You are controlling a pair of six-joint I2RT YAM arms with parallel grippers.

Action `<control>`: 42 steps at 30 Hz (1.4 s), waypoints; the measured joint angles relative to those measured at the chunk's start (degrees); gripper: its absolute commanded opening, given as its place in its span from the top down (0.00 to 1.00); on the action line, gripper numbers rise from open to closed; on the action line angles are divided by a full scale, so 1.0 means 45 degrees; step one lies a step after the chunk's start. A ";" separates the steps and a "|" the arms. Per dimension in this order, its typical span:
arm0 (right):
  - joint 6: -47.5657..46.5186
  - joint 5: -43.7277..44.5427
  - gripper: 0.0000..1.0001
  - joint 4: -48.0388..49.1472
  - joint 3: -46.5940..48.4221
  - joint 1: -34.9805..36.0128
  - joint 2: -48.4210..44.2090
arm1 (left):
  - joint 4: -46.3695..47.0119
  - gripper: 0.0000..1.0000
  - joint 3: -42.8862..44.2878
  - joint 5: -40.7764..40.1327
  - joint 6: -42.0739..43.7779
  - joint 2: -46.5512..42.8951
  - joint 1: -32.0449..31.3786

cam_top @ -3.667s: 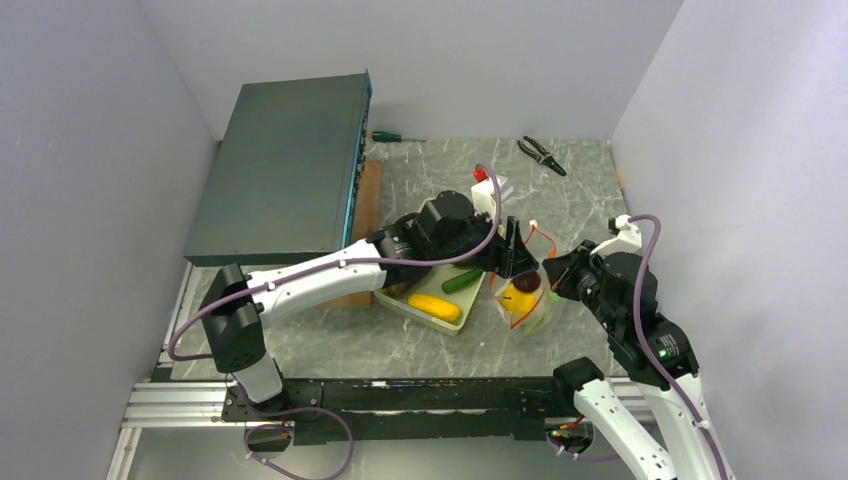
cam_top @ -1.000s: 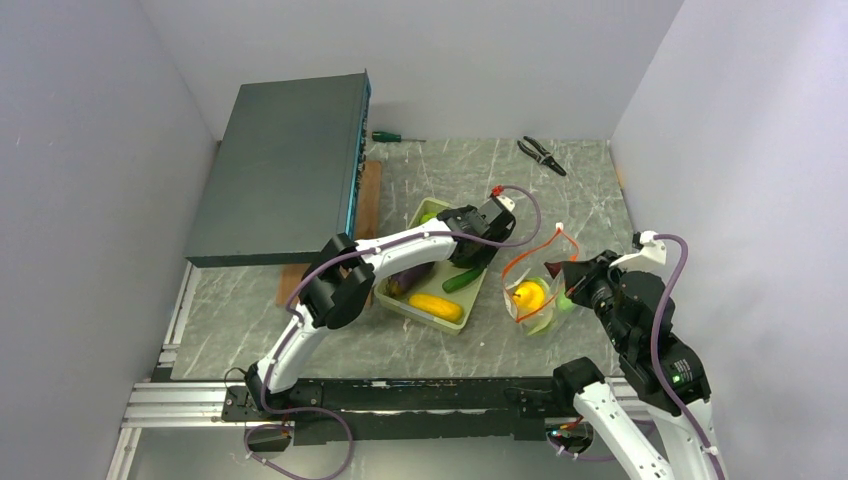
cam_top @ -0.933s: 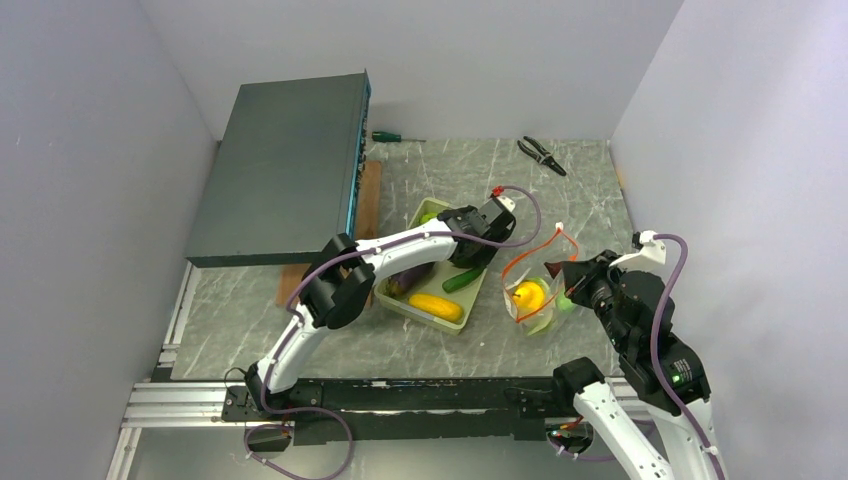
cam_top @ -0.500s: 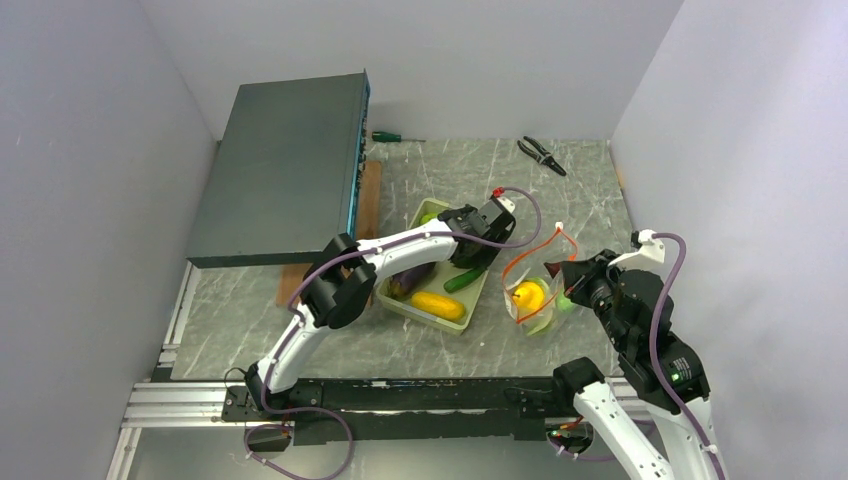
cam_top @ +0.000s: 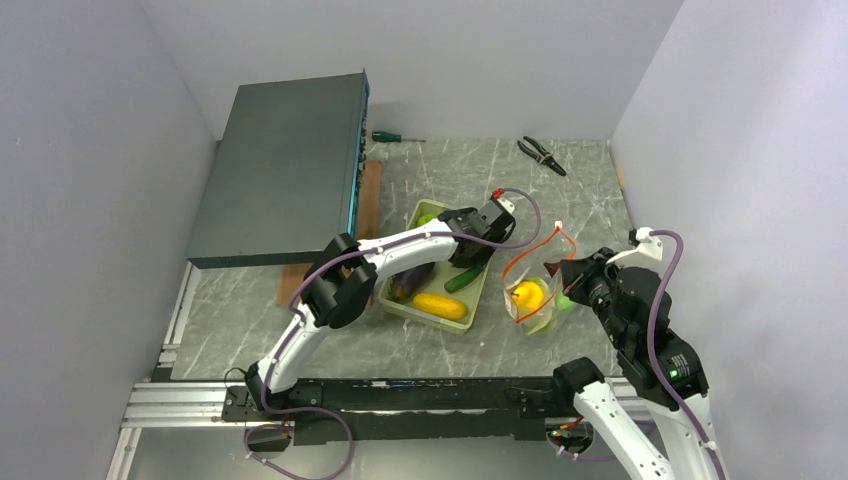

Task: Place the food in the zip-top bag and seal the zipper
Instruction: Pick up the fake fruit from the bin, then place the fake fruit in the zipper food storage bag.

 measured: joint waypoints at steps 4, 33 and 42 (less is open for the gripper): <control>0.0000 -0.0034 1.00 0.0010 0.0000 0.0000 0.0005 | -0.0053 0.69 -0.0058 -0.0005 -0.0005 -0.0146 0.0000; 0.0262 -0.0597 1.00 0.0175 -0.0500 0.0000 0.0306 | 0.1132 0.76 -0.4920 0.3308 -0.1511 -0.8990 -0.0636; 0.0379 -0.0685 1.00 0.0165 -0.0481 -0.0005 0.0277 | 0.3376 0.76 -0.4653 0.6659 -0.2696 -0.8709 -0.0661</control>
